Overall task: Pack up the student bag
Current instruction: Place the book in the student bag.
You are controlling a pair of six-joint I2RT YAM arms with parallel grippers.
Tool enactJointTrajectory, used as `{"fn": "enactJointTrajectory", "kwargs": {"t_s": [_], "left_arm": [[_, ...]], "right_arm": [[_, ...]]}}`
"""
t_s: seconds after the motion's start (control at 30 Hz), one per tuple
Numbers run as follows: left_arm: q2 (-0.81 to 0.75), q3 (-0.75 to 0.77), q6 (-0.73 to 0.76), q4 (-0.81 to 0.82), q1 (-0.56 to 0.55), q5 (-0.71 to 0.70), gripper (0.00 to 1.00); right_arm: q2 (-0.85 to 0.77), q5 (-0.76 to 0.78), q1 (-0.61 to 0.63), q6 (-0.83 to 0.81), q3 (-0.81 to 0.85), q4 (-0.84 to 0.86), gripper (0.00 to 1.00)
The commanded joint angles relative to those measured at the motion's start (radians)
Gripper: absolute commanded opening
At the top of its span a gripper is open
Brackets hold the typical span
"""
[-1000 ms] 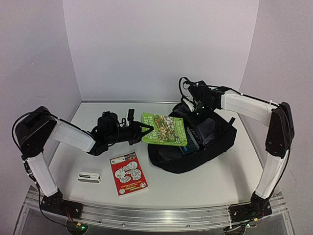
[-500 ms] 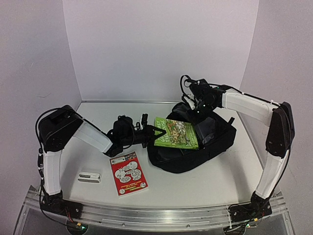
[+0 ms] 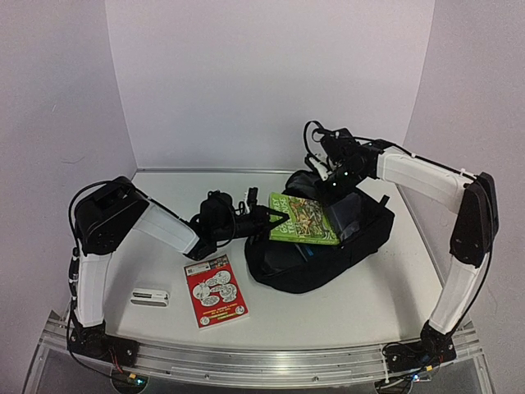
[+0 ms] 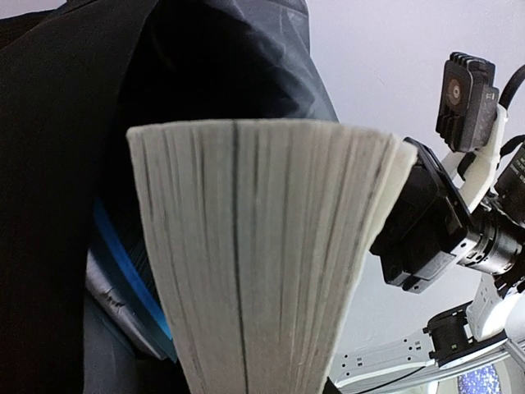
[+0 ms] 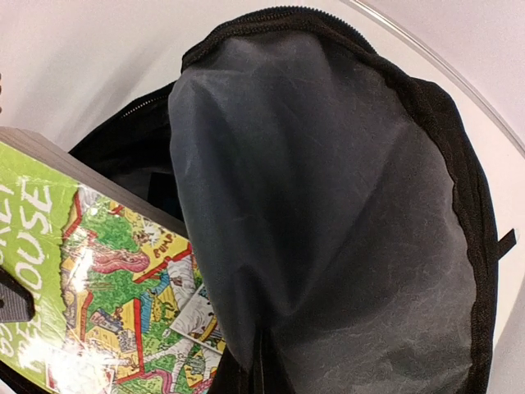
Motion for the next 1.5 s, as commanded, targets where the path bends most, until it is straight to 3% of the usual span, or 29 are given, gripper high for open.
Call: {"fn": "enactJointTrajectory", "kwargs": {"t_s": [0.0, 0.4, 0.47, 0.57, 0.63, 0.9, 1.03, 1.23, 1.37, 1.47], "left_arm": [[-0.021, 0.099, 0.000, 0.117, -0.007, -0.054, 0.00], [0.088, 0.183, -0.057, -0.019, -0.047, -0.357, 0.01], [0.091, 0.201, -0.053, -0.070, -0.064, -0.410, 0.10], [0.085, 0.209, -0.045, -0.101, -0.076, -0.415, 0.39], [0.059, 0.195, -0.032, -0.146, -0.086, -0.425, 0.53], [-0.053, 0.231, 0.030, -0.579, -0.132, -0.505, 0.67], [-0.082, 0.253, 0.061, -0.709, -0.162, -0.558, 0.78], [-0.086, 0.231, 0.060, -0.728, -0.176, -0.549, 0.72], [-0.069, 0.238, 0.085, -0.681, -0.176, -0.495, 0.57], [-0.052, 0.261, 0.116, -0.661, -0.176, -0.480, 0.39]], "right_arm": [[-0.075, -0.057, 0.015, 0.017, 0.025, 0.047, 0.00], [-0.064, -0.074, 0.015, 0.028, 0.023, 0.048, 0.00], [-0.060, -0.071, 0.015, 0.028, 0.023, 0.048, 0.00], [-0.056, -0.069, 0.015, 0.028, 0.026, 0.048, 0.00], [-0.052, -0.060, 0.015, 0.026, 0.025, 0.048, 0.00], [-0.045, -0.052, 0.015, 0.022, 0.014, 0.048, 0.00], [-0.046, -0.054, 0.015, 0.021, 0.014, 0.048, 0.00], [-0.047, -0.063, 0.015, 0.021, 0.009, 0.048, 0.00], [-0.047, -0.078, 0.015, 0.020, 0.005, 0.047, 0.00], [-0.051, -0.102, 0.015, 0.022, 0.002, 0.047, 0.00]]}}
